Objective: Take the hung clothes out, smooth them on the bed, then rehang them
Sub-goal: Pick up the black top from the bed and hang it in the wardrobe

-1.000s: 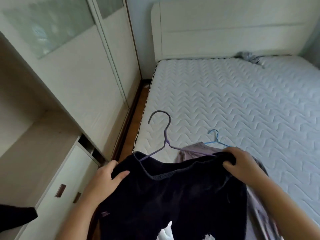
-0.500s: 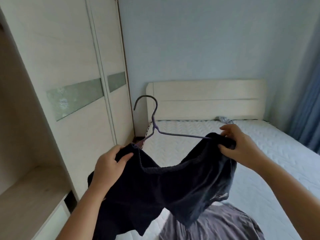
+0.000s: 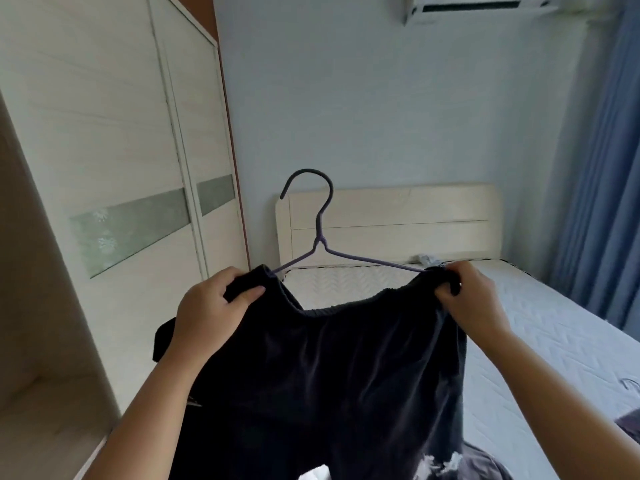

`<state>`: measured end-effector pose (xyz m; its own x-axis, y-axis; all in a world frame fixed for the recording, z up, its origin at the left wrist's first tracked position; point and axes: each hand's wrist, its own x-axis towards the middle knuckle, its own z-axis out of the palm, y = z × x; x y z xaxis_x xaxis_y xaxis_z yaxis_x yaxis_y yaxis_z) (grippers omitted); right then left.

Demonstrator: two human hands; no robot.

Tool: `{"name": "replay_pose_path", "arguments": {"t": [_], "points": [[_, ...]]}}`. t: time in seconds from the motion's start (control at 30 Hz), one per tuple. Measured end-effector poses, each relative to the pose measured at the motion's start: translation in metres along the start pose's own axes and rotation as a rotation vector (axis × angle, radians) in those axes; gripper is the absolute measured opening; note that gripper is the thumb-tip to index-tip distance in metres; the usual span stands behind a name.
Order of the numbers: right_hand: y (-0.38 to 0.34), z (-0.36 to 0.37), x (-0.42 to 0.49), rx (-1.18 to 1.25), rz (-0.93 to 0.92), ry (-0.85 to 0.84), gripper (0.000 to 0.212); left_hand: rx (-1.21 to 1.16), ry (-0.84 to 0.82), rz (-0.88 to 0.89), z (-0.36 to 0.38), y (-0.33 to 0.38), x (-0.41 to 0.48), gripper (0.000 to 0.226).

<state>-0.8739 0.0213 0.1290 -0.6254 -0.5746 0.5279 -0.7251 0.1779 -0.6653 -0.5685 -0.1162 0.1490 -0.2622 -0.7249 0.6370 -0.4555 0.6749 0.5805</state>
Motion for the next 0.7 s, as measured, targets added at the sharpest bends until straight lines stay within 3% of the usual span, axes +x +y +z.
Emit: {"name": "replay_pose_path", "arguments": {"t": [0.17,0.4,0.47,0.5,0.57,0.63,0.7], "points": [[0.003,-0.007,0.014,0.008,-0.107,-0.143,0.015,0.029,-0.019,-0.022,-0.005,-0.012,0.011,0.010],[0.000,-0.021,0.034,0.547,0.001,-0.724,0.041,0.202,0.047,0.021,-0.008,-0.040,0.020,0.018],[0.000,-0.018,0.043,0.686,0.004,-0.896,0.014,0.149,0.058,-0.025,-0.009,-0.042,0.020,0.014],[0.001,-0.016,0.046,0.755,0.017,-0.963,0.020,0.120,0.064,-0.061,-0.009,-0.042,0.019,0.012],[0.004,-0.010,0.050,0.797,0.080,-1.093,0.047,0.102,0.098,-0.102,-0.010,-0.045,0.018,0.012],[0.003,-0.006,0.051,0.792,0.101,-1.153,0.048,0.103,0.139,-0.124,-0.012,-0.045,0.016,0.012],[-0.004,-0.003,0.050,0.702,0.072,-1.135,0.034,0.099,0.175,-0.142,-0.014,-0.044,0.014,0.012]]}}
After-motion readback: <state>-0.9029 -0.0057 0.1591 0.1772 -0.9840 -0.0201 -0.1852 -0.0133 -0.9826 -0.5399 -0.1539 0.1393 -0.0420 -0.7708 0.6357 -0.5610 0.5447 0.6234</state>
